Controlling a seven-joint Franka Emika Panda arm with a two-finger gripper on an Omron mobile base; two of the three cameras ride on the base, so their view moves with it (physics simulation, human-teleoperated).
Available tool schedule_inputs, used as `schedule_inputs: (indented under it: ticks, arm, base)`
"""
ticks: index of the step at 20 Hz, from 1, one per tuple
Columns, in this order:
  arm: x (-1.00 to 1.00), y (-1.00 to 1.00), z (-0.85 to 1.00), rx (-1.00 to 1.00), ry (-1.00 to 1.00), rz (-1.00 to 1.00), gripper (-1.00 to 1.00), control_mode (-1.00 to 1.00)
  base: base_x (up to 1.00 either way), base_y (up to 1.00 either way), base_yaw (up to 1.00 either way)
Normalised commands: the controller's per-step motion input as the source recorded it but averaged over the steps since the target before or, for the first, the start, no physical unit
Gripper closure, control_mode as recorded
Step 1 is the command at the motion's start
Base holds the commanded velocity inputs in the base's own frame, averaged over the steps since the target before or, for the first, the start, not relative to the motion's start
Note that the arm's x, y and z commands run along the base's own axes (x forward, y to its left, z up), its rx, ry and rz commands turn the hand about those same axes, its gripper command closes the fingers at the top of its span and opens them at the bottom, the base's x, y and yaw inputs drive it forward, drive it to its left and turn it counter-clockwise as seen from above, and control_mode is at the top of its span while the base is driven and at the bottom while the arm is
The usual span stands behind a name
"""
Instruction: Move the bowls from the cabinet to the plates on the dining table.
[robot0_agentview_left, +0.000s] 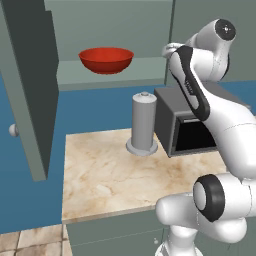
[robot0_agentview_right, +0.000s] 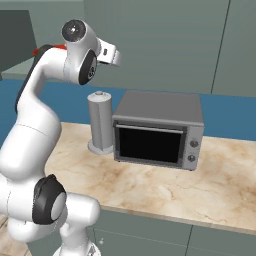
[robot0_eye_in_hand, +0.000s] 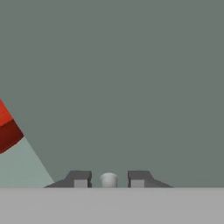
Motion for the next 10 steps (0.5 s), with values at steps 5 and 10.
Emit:
schedule_inputs:
  ticks: [5, 10]
  arm:
    - [-0.02, -0.06, -0.04, 0.00, -0.02, 0.00, 1.00, -1.00]
    - [-0.28, -0.63, -0.05, 0.00, -0.08, 0.00, 1.00, -1.00]
  base:
    - [0.00, 0.00, 0.00]
    - [0.00, 0.00, 0.00]
